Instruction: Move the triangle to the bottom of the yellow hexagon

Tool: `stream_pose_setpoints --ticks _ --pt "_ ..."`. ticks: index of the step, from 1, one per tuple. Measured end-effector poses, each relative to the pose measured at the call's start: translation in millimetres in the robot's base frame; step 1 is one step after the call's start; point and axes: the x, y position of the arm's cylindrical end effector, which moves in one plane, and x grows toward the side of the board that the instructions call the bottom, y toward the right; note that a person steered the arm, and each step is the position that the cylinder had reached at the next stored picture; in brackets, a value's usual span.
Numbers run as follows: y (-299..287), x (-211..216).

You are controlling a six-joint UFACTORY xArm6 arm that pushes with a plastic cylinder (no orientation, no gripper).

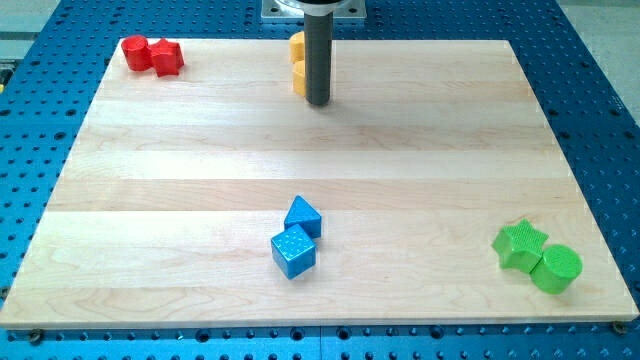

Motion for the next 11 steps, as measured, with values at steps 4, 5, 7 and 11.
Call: stream_pose_setpoints --ticks 4,5,7,11 --pt "-0.9 249.2" --pt "-9.9 202.0" --pt "-23.3 184.3" --pt "-110.2 116.2"
